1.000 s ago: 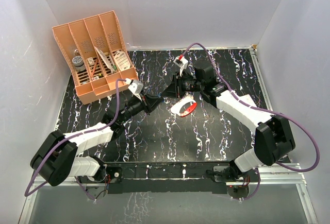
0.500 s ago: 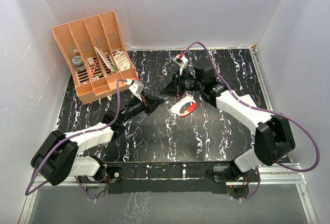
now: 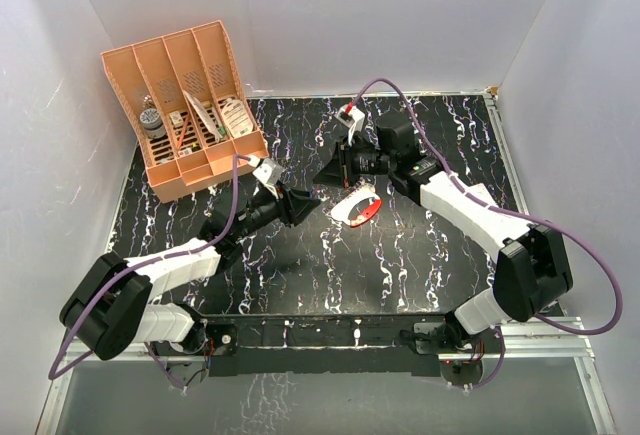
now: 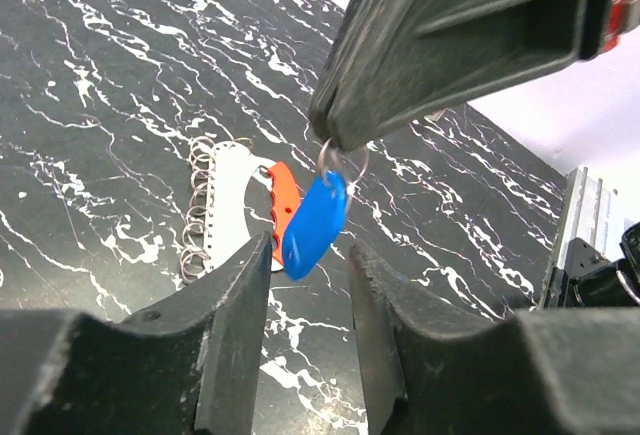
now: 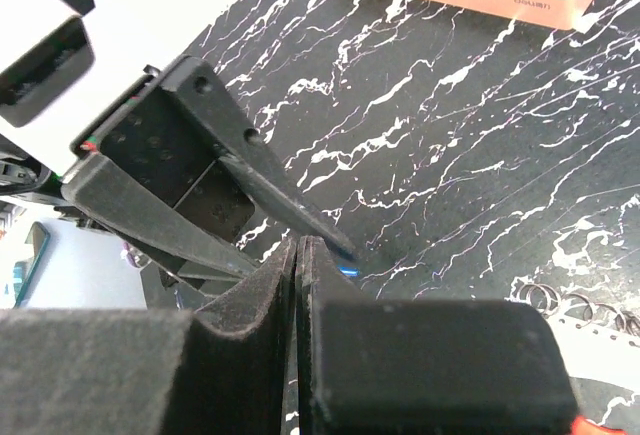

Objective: Put the keys on the keyring

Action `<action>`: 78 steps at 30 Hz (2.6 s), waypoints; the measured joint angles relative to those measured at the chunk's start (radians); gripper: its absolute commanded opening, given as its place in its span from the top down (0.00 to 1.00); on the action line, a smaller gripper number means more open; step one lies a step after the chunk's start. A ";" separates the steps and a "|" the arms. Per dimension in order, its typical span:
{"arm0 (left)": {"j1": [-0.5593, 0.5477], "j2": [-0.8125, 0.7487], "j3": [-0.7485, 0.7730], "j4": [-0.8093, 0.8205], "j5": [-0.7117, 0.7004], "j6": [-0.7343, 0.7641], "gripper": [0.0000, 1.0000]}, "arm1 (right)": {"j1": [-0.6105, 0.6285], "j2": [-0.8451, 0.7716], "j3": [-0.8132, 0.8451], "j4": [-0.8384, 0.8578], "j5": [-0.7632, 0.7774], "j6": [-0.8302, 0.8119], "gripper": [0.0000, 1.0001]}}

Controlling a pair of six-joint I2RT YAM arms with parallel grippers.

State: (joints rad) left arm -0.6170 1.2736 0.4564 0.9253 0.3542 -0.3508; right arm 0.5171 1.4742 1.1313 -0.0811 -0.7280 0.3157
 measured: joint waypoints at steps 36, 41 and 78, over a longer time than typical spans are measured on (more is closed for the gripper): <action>0.000 0.084 0.007 0.109 -0.062 -0.033 0.71 | 0.000 0.021 0.113 -0.240 0.019 -0.099 1.00; 0.000 0.097 0.007 0.137 -0.058 -0.045 0.87 | 0.000 0.024 0.118 -0.264 0.023 -0.109 1.00; -0.001 0.066 0.007 0.093 -0.058 -0.026 0.59 | 0.016 0.172 0.335 -0.674 0.111 -0.319 1.00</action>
State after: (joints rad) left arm -0.6182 1.3392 0.4633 1.0183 0.2966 -0.3763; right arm 0.5335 1.6459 1.4662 -0.7555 -0.6170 -0.0036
